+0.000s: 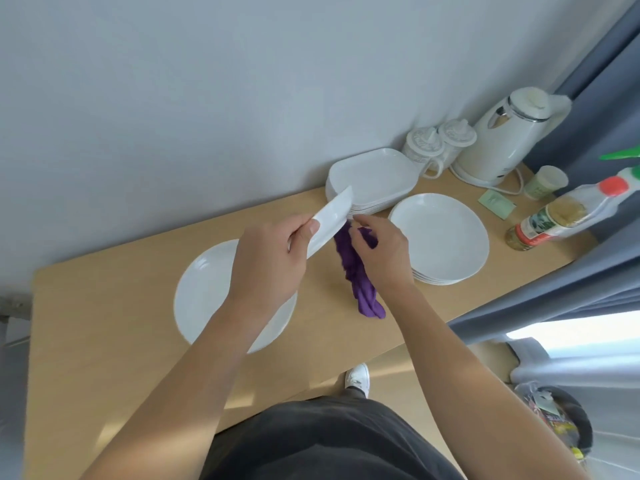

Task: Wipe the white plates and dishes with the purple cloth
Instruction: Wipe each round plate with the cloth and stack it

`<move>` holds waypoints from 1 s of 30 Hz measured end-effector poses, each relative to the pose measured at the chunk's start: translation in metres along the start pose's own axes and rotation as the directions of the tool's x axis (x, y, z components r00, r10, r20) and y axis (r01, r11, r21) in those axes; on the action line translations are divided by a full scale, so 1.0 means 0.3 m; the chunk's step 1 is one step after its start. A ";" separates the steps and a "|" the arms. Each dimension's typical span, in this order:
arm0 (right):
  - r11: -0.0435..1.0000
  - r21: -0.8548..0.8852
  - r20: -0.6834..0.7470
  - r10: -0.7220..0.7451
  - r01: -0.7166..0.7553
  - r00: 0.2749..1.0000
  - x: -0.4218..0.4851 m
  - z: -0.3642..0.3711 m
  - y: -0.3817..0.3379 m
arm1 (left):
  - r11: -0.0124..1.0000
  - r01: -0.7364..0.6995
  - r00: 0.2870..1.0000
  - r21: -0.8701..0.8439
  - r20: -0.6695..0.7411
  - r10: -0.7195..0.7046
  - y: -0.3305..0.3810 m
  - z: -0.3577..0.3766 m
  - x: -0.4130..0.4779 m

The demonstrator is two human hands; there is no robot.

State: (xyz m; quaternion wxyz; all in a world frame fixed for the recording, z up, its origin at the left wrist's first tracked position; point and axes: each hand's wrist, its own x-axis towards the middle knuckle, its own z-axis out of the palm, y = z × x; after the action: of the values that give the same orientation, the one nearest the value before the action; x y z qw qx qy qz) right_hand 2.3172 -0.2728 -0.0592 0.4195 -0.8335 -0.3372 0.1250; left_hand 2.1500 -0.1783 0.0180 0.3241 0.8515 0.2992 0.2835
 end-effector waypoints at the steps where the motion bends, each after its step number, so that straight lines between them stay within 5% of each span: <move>1: 0.997 0.047 -0.018 0.064 -0.064 0.998 0.018 -0.034 0.014 | 0.999 -0.034 0.999 0.035 0.002 0.034 0.018 0.038 0.014; 5: 0.937 0.271 -0.066 0.245 -0.219 0.967 0.115 -0.197 0.013 | 0.968 -0.158 0.987 0.197 0.028 0.155 0.082 0.196 0.054; 10: 0.938 0.159 0.063 0.301 -0.307 0.952 0.193 -0.368 0.083 | 0.875 -0.366 0.930 0.317 0.153 0.334 0.170 0.384 0.080; 15: 0.889 0.192 0.071 0.409 -0.415 0.910 0.229 -0.471 0.235 | 0.880 -0.418 0.872 0.223 0.371 0.320 0.196 0.531 0.108; 19: 0.875 0.208 0.026 0.442 -0.438 0.897 0.229 -0.527 0.350 | 0.951 -0.235 0.834 0.198 0.544 0.093 0.228 0.601 0.143; 24: 0.895 0.198 -0.061 0.418 -0.400 0.906 0.225 -0.595 0.461 | 0.926 0.025 0.982 0.376 0.164 -0.093 0.134 0.646 0.186; 30: 0.875 0.270 -0.104 0.441 -0.401 0.892 0.227 -0.634 0.512 | 0.852 0.245 0.914 0.463 0.184 -0.362 0.066 0.713 0.207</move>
State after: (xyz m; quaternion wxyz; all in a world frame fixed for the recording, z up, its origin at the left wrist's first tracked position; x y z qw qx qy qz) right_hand 2.5313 -0.4090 -0.0571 0.5063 -0.8369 -0.0942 0.1854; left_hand 2.3423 -0.2291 -0.0845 0.2061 0.8732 0.4399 0.0390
